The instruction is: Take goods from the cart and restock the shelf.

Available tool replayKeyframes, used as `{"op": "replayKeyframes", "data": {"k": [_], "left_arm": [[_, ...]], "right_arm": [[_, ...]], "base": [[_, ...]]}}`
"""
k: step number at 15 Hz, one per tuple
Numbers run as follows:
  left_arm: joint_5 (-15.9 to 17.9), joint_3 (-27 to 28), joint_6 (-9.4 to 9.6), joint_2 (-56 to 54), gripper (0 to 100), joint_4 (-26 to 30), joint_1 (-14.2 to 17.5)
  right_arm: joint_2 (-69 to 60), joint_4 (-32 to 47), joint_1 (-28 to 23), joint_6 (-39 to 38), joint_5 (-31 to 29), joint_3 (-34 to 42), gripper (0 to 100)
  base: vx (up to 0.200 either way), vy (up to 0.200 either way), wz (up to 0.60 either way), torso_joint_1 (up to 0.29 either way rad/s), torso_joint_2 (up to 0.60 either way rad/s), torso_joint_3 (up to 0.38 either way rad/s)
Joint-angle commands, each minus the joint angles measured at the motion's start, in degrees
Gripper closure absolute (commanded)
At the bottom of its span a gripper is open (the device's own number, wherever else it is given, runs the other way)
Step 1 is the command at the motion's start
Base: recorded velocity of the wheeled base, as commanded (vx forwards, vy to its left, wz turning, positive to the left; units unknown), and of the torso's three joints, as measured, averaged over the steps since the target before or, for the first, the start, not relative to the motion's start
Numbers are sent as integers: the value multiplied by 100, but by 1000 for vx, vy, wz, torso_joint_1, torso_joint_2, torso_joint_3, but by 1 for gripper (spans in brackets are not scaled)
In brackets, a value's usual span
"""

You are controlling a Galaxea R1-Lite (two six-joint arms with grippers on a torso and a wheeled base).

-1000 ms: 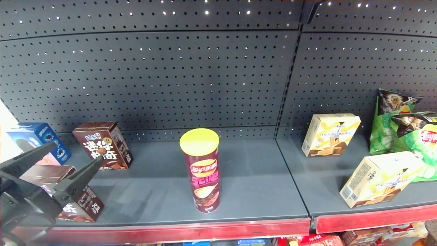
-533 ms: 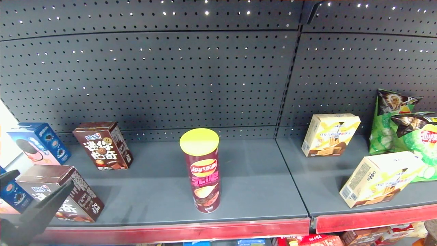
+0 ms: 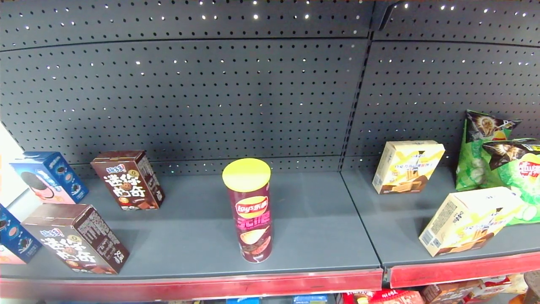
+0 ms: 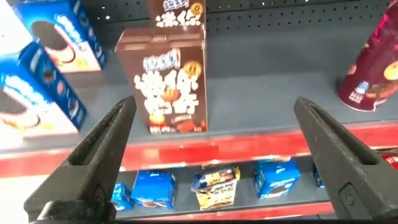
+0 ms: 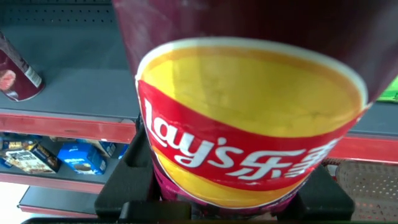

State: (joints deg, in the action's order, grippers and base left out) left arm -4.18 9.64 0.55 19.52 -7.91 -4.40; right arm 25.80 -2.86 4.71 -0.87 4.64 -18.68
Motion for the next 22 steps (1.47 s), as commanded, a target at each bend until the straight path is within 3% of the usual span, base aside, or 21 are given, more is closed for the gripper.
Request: {"op": "replayKeyframes", "data": {"k": [1,3,7,8,10,12,14,18,22], "left_arm": [[-13,-331,-11,-730,0,88,1],[-30,-463,-11,-1433,0,879,9],[-48,-780,-20,-1433,0,905,1],[49,-815,-2,-1433,0,835,1],[559,-815,33,-1424,0,853,1],[726,-824,59,-1433,0,853,1],[58,-964,77,-1424,0,826,1],[40,-955,24,-1424,0,826,1],[49,-955,24,-1424,0,826,1]], "right_arm": [[-31,-4,4,-10,1,-57,100],[-75,-48,66,-168,28,-198,100],[-180,-162,74,-327,28,-277,100],[-233,-153,66,-335,28,-295,100],[-233,-135,66,-335,37,-356,100],[-242,-135,48,-335,10,-365,100],[-312,-127,66,-335,19,-365,100],[-417,-118,101,-309,116,-374,100],[-400,-127,189,-265,933,-365,100]], "base": [[0,0,0,0,0,0],[0,0,0,0,0,0],[0,0,0,0,0,0],[0,0,0,0,0,0],[0,0,0,0,0,0],[0,0,0,0,0,0],[0,0,0,0,0,0],[0,0,0,0,0,0],[0,0,0,0,0,0]]}}
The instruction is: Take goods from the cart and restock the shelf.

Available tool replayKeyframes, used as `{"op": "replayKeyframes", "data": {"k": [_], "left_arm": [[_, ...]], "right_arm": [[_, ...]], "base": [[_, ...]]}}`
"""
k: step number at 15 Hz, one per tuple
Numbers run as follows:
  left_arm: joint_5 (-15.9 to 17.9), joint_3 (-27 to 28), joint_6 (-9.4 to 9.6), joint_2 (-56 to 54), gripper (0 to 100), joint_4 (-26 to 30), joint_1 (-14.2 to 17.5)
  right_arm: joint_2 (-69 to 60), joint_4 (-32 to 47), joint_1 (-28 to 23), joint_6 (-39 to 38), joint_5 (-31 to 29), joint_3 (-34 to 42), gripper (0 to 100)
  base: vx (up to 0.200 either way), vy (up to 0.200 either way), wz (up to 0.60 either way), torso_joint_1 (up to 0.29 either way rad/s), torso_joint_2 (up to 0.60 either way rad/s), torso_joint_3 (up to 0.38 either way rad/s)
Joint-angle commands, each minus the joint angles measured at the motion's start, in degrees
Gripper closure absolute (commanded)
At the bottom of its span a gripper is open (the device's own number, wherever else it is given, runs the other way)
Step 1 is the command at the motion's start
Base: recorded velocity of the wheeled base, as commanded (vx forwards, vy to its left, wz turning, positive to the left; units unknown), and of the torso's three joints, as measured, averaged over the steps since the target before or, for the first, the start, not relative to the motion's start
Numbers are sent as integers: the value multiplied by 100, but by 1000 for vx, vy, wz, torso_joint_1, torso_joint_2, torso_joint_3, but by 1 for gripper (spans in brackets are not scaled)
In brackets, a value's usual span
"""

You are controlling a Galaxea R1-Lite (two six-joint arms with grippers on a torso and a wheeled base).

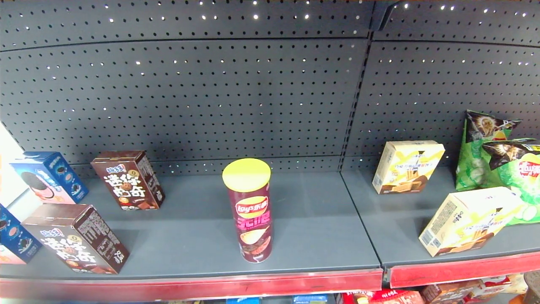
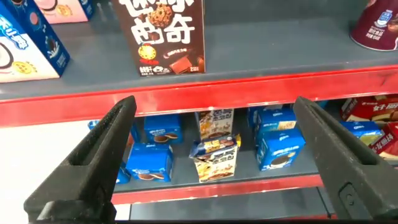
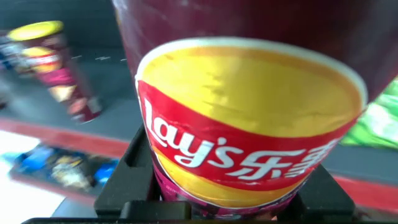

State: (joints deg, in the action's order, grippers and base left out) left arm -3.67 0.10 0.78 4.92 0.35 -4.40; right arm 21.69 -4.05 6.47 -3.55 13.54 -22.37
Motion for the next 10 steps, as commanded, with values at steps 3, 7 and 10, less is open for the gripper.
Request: {"op": "replayKeyframes", "data": {"k": [3,7,10], "left_arm": [[-2,-1,1,35,0,0,1],[-11,-1,1,35,0,0,1],[-2,-1,1,35,0,0,1]], "right_arm": [[46,-26,21,12,122,110,100],[345,-35,12,407,122,-31,100],[732,106,-102,724,-133,-409,100]], "base": [[0,0,0,0,0,0],[0,0,0,0,0,0],[0,0,0,0,0,0]]}}
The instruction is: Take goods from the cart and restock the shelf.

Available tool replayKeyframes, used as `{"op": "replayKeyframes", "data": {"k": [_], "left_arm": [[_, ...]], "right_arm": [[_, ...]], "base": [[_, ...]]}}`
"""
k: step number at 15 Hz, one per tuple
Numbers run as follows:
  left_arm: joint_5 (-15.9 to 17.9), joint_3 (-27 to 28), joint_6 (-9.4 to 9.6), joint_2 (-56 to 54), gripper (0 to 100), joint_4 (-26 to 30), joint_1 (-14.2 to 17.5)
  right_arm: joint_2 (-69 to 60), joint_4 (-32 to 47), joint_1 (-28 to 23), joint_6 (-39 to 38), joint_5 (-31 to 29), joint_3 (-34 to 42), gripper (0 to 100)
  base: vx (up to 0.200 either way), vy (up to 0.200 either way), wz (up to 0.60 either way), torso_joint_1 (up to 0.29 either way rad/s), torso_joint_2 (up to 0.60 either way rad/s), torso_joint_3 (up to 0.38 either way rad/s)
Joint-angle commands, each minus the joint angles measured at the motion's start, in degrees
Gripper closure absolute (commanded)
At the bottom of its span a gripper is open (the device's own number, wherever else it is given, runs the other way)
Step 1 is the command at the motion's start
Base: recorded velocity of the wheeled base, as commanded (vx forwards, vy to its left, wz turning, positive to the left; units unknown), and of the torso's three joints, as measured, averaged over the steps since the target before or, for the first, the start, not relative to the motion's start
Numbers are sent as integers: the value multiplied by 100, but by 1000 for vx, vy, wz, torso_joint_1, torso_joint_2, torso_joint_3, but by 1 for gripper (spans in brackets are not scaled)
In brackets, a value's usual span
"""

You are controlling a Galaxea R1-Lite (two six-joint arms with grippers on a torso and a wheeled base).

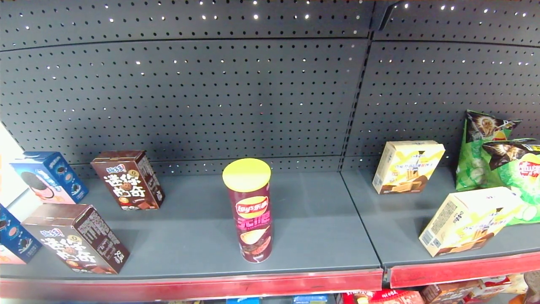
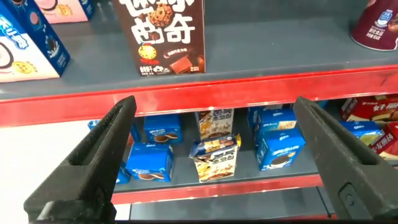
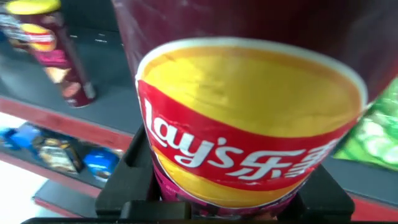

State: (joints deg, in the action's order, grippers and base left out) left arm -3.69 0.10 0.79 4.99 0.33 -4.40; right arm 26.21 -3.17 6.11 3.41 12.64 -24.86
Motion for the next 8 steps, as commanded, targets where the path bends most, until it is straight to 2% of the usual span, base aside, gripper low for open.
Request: {"op": "replayKeyframes", "data": {"k": [1,3,7,8], "left_arm": [[0,-1,0,29,0,2,1],[-9,-1,0,29,0,2,1],[-9,-1,0,29,0,2,1],[-9,-1,0,29,0,2,1]], "right_arm": [[244,299,-13,116,-130,-292,100],[174,554,48,212,-139,-318,100],[200,554,48,212,-139,-318,100],[209,554,48,212,-139,-292,100]], "base": [[0,0,0,0,0,0],[0,0,0,0,0,0],[0,0,600,2,1,-1],[0,0,0,0,0,0]]}}
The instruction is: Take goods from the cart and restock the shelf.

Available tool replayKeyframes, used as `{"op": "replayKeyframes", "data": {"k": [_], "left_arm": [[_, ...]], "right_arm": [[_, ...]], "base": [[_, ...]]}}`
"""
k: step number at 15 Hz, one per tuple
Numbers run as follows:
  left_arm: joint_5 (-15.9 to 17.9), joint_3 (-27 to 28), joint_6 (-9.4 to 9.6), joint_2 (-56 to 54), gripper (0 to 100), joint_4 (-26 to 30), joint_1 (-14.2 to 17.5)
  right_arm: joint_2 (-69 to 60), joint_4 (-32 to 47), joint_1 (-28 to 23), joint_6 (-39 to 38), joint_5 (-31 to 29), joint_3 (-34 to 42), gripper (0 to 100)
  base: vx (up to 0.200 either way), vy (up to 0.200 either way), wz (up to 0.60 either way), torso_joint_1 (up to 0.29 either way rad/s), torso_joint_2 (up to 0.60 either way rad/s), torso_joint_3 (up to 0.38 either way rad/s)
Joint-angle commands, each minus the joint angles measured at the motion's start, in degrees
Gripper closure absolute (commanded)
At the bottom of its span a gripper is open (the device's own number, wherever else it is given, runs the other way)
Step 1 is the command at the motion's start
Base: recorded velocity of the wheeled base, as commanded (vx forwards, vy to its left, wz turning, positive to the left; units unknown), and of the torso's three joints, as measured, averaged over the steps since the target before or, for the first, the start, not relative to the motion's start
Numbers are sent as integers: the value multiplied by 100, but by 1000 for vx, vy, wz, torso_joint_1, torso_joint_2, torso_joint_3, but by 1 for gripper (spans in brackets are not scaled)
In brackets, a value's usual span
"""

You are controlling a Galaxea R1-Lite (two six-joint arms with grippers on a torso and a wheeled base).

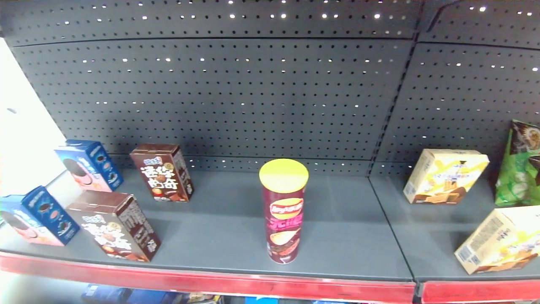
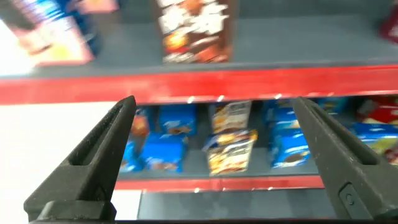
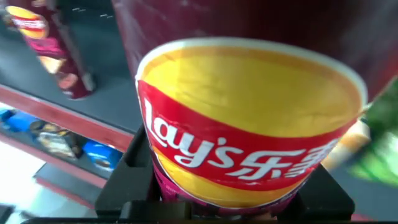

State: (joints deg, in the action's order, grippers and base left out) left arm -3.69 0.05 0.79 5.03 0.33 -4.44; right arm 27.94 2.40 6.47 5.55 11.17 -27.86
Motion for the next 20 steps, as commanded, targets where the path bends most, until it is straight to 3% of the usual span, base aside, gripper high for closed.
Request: {"op": "replayKeyframes", "data": {"k": [1,6,9,14,18,20], "left_arm": [[0,4,0,24,0,2,4],[-9,4,0,24,0,2,4],[0,4,0,24,0,2,4],[0,4,0,24,0,2,4],[-9,4,0,24,0,2,4],[0,4,0,24,0,2,4]], "right_arm": [[36,-3,21,-1,8,52,100],[388,-302,478,-194,483,61,100],[1592,-1743,724,-221,474,140,100],[2989,-3343,1954,-229,474,703,100],[4800,-4784,1954,-221,0,360,100],[5186,-4828,1937,-291,-53,70,100]], "base": [[0,0,0,0,0,0],[0,0,0,0,0,0],[0,0,0,0,0,0],[0,0,0,0,0,0],[0,0,0,0,0,0],[0,0,0,0,0,0]]}}
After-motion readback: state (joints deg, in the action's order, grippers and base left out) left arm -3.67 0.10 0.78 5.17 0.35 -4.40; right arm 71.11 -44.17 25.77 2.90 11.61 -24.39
